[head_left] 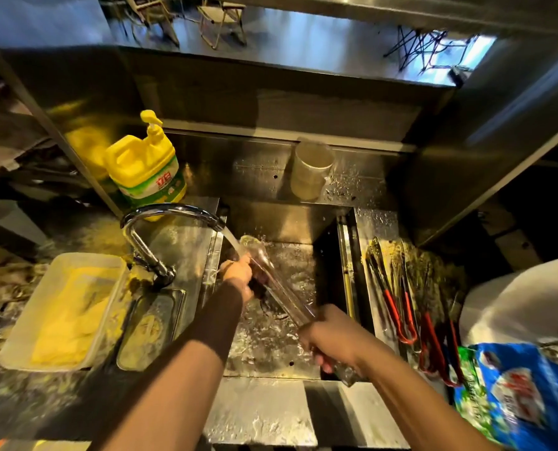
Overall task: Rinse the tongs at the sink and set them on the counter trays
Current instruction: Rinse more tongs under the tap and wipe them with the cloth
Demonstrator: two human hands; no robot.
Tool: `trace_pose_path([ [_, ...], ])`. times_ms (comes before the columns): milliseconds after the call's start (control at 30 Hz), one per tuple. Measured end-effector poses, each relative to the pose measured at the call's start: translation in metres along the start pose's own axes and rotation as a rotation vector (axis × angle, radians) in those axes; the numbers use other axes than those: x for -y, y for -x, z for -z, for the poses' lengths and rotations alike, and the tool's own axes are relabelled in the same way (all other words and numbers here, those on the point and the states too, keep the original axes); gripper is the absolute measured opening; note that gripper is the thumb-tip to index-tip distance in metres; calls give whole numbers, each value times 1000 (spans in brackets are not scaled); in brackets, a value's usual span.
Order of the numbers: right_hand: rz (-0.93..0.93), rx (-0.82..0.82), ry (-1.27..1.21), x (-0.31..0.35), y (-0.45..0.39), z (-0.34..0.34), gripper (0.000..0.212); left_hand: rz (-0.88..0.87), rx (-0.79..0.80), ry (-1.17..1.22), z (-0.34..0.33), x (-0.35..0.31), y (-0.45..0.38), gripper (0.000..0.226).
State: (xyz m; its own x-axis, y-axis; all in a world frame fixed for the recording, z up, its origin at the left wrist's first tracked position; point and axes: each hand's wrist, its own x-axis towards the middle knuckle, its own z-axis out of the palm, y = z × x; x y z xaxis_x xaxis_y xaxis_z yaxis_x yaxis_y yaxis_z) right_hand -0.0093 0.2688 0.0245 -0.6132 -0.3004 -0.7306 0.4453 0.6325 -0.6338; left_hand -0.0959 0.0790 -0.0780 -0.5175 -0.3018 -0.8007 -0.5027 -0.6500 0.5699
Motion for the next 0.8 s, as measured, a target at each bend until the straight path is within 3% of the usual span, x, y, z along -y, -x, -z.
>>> trace_pose_path([
  [133,20,-120,12,-3,9,21,51,29,-16,92,9,3,1,48],
  [267,113,-195,123,11,-2,30,45,64,114,149,16,5,6,32],
  [400,116,-250,118,18,-13,25,69,58,183,142,23,5,10,49],
  [533,145,-210,145,22,-15,22,55,-112,262,-25,37,6,15,99],
  [567,134,-173,140,22,-16,21,55,-146,252,-64,39,6,14,103],
  [700,76,-99,102,29,-18,17,77,30,260,238,26,0,6,53],
  [800,-2,-64,70,35,-20,11,54,-30,213,150,14,1,13,31],
])
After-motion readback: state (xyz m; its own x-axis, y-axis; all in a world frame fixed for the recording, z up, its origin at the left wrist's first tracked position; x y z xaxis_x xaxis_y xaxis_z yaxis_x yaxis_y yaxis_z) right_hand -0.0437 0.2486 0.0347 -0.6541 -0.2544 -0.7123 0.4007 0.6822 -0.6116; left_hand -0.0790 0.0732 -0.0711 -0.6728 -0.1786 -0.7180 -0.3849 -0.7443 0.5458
